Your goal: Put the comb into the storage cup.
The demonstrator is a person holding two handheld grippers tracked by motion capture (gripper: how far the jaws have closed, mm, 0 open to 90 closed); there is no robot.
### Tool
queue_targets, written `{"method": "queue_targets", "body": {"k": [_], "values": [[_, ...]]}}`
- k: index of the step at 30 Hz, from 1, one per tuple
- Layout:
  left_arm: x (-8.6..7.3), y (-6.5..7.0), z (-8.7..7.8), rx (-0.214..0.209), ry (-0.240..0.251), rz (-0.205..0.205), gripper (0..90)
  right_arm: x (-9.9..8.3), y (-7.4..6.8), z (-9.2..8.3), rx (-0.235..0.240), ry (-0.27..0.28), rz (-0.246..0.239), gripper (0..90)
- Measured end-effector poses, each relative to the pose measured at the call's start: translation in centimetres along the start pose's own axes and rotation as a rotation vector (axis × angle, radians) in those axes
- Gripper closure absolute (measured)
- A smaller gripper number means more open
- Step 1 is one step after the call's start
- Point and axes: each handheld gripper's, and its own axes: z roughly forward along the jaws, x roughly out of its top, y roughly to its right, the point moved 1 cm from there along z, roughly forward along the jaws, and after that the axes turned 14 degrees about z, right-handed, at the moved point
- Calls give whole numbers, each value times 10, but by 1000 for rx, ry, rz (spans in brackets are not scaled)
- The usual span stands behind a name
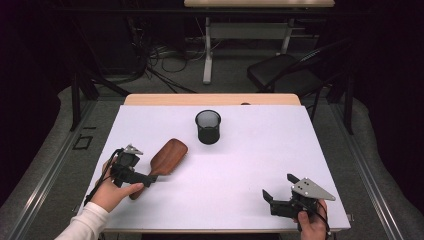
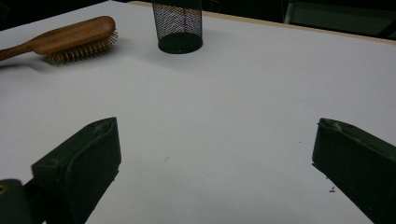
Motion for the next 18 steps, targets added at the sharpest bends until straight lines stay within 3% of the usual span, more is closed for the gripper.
{"method": "queue_targets", "body": {"k": [18], "values": [[9,4,21,-18,-110,64,26,0,0,0,-1,-5,-8,12]]}}
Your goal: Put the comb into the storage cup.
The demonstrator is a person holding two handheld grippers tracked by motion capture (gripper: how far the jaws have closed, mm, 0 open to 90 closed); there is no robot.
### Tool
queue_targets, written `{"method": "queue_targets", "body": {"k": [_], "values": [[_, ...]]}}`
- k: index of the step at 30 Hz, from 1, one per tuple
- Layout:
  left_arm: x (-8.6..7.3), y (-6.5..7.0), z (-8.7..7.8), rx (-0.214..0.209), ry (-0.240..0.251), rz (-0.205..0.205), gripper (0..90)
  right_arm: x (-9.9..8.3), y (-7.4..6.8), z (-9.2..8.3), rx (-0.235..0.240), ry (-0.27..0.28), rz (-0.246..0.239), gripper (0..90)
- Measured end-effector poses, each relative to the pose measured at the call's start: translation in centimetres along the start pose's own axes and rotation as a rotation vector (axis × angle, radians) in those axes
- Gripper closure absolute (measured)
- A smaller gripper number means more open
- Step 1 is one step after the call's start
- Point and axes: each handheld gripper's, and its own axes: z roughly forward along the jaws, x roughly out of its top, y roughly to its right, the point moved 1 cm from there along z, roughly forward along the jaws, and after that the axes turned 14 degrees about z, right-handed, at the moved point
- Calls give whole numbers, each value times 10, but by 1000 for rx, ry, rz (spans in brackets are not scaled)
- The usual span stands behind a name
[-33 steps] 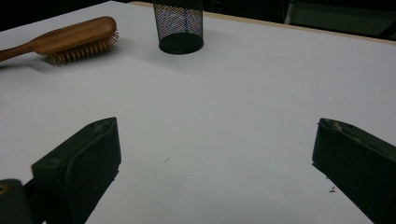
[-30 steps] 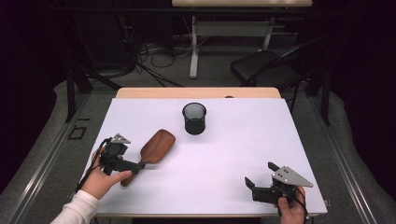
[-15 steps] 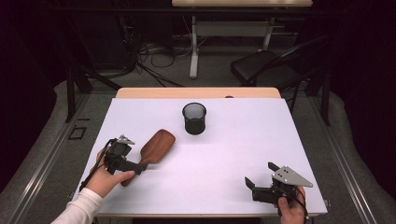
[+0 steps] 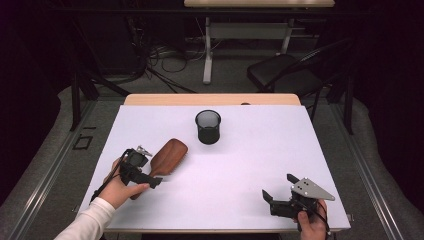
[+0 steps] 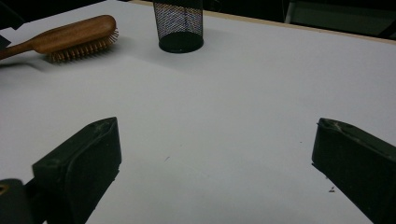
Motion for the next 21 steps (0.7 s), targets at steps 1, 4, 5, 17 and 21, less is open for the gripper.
{"method": "queue_targets", "body": {"k": [1,4,5,17,21], "values": [[1,0,1,1,-10,4,28,0,0,0,1,-1,1,12],[2,0,3,4,-33,15,39,0,0,0,1,0,0,12],[2,0,4,4,-39,16,54,0,0,0,-1,-2,0,13],[8,-1,9,23,-94,35,158,0,0,1,1,0,-3,15],[10,0,10,26,-102,44,189,0,0,1,3,-2,-2,16]]}}
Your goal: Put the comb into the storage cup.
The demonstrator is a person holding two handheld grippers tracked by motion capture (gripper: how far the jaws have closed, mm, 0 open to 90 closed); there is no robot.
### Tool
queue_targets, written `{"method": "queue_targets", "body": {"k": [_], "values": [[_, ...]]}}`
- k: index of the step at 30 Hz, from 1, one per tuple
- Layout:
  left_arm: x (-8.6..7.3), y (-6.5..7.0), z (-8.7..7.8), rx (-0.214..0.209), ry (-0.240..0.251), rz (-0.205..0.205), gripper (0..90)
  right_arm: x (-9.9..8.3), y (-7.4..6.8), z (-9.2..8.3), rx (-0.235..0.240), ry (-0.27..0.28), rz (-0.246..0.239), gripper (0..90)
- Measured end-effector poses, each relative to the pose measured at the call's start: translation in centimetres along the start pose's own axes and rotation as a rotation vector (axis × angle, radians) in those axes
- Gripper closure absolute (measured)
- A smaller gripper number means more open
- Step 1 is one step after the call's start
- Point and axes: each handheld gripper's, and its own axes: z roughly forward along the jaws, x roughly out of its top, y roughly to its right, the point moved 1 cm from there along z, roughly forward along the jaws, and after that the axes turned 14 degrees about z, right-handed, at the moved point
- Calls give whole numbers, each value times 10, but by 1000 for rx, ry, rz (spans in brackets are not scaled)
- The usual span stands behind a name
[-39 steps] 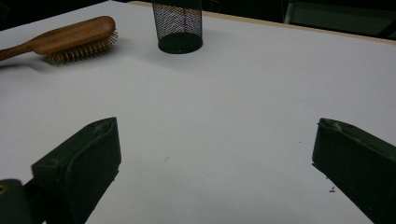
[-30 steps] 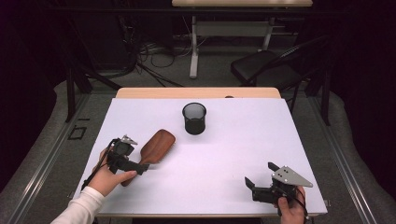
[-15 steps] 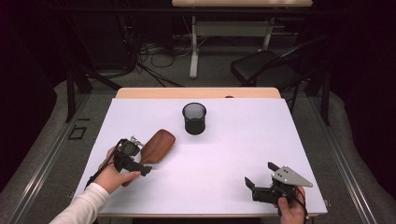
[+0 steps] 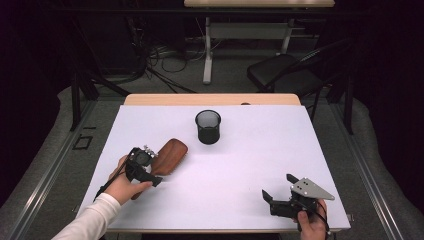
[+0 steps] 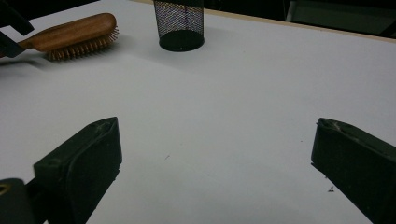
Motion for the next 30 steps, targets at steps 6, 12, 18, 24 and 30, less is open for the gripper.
{"method": "queue_targets", "body": {"k": [6,12,18,24,30], "values": [[1,0,0,-4,-16,5,290,0,0,0,1,-2,-2,17],[2,-1,2,-3,-31,6,346,0,0,0,2,-4,0,20],[4,-1,4,-9,-40,4,378,0,0,0,3,-5,-2,19],[6,-4,4,-36,-42,-16,391,0,0,0,3,-7,-3,20],[7,-9,5,-75,-30,-58,396,0,0,0,2,-8,-4,22]]}}
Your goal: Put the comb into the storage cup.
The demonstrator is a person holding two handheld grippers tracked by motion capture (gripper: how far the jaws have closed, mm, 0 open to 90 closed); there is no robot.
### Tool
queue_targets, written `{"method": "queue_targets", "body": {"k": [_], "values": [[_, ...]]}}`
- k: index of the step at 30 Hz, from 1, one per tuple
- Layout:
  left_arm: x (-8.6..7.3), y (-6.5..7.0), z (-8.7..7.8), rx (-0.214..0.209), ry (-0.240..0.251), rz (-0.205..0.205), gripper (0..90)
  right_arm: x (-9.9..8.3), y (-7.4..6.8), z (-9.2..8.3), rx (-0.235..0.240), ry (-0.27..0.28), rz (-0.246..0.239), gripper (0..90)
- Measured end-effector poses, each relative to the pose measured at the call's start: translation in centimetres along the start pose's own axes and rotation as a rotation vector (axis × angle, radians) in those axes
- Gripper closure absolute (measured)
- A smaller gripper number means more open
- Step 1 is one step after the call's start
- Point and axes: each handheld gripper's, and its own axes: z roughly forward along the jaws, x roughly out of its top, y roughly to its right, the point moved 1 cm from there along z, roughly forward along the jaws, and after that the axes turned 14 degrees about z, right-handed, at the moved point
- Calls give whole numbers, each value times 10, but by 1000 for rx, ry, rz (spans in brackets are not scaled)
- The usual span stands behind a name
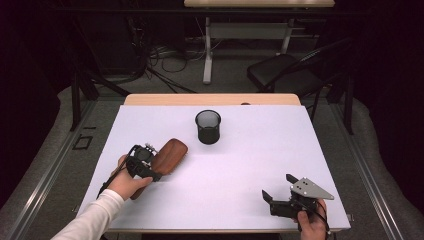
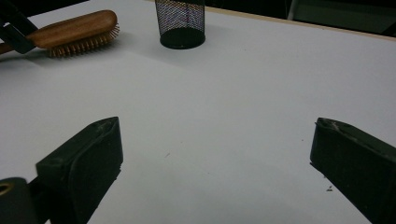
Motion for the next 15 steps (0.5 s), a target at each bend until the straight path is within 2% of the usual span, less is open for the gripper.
{"method": "queue_targets", "body": {"k": [6,15], "values": [[1,-1,2,-14,-31,4,417,0,0,0,0,-5,0,23],[3,1,4,0,-79,50,497,0,0,0,2,-4,-1,23]]}}
